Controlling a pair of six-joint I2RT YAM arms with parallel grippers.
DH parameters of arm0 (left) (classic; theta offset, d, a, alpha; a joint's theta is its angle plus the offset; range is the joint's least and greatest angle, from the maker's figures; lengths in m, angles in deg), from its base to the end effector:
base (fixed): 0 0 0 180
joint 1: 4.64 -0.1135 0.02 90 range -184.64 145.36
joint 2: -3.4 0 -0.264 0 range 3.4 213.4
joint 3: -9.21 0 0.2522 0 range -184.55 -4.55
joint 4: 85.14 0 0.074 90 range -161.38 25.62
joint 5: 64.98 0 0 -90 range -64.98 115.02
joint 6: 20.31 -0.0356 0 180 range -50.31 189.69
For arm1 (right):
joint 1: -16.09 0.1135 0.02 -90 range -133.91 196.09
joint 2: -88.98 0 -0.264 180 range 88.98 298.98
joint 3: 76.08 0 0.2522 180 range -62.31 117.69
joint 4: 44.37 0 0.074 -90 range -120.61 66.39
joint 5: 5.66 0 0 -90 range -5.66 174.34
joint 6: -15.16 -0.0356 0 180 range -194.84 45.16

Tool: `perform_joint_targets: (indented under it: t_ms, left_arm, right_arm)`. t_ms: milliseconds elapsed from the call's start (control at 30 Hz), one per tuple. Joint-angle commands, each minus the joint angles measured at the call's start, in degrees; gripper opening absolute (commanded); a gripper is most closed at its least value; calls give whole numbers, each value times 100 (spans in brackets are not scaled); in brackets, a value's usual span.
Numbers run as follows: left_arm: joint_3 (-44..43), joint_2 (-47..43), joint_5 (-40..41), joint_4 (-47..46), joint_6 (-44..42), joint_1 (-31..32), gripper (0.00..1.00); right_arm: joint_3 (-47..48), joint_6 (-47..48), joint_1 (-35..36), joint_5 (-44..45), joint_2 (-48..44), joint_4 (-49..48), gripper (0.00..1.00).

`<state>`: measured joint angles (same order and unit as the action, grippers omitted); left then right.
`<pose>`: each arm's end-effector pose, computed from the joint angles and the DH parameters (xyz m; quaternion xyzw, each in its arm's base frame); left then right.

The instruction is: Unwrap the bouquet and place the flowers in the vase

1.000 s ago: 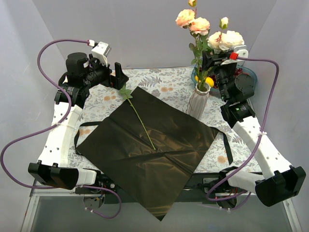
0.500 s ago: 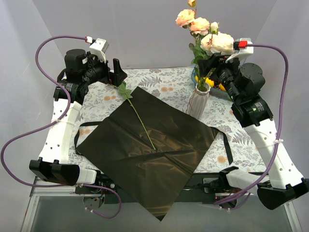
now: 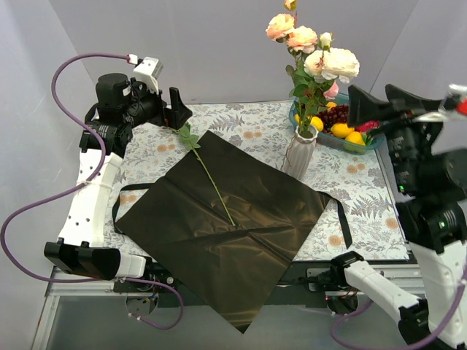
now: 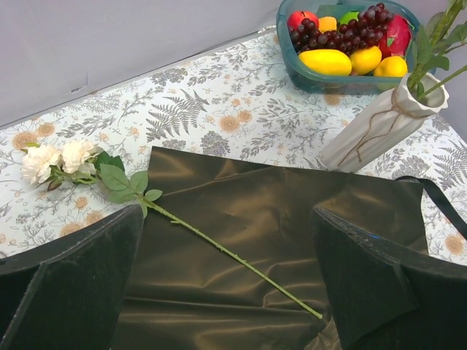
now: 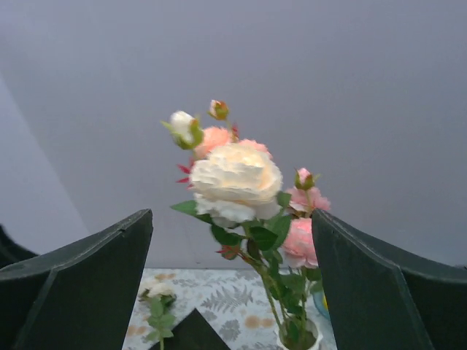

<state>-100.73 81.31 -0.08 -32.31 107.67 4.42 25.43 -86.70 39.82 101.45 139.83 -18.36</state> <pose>0.2720 -0.0587 0.4677 -0.0812 0.8088 -0.3852 0.4368 0.1062 0.0352 0.5583 0.0693 0.5440 0.1779 0.8171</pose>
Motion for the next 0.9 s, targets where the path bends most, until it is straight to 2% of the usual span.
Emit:
perform_joint_targets:
  t_ms: [0, 33, 100, 233, 267, 300, 333, 367, 400, 433, 500, 567, 633, 800, 867]
  left_arm:
    - [-479, -74, -74, 153, 218, -80, 98]
    - [-559, 13, -91, 206, 280, -115, 98]
    - [-734, 84, -100, 294, 473, -159, 98]
    - [-797, 259, 75, 268, 711, -395, 98]
    - [-806, 321, 102, 277, 737, -448, 98]
    - [-814, 391, 128, 303, 772, -519, 98]
    - [-823, 470, 120, 338, 781, -650, 98]
    - [-815, 558, 111, 347, 781, -703, 98]
    - [-797, 593, 93, 330, 773, -756, 98]
    - [-745, 611, 85, 295, 773, -817, 98]
    - [-700, 629, 119, 259, 755, -871, 98]
    - [-648, 629, 111, 215, 746, -1080, 98]
    - [-604, 612, 163, 172, 720, -1256, 98]
    - [-612, 603, 699, -13, 729, -1617, 98]
    - [-682, 673, 587, 30, 694, -1784, 98]
  right_arm:
    - [-104, 236, 9, -1523, -288, -1586, 95]
    - [179, 280, 18, -2126, -86, -1368, 92]
    - [628, 263, 18, -2535, 363, -1243, 90]
    - [578, 34, 158, -2800, 829, -1400, 88]
    - [568, 113, 289, -2722, 1074, -1392, 90]
    - [594, 296, 769, -2556, 1224, -1279, 91]
    - [682, 855, 1139, -2023, 1391, -1243, 93]
    - [830, 1165, 1874, -1748, 1819, -1164, 95]
    - [1015, 1499, 2125, -1450, 2093, -972, 96]
    - [1600, 1815, 2319, -1273, 2418, -561, 97]
    - [2156, 1976, 2705, -1174, 3463, -146, 98]
    - [2937, 1960, 2804, -1209, 4453, 443, 98]
    - [3204, 1898, 2883, -1262, 5011, 681, 98]
    - [2670, 1556, 2831, -1139, 6234, 700, 98]
    - [2511, 1371, 2735, -1191, 6628, 639, 98]
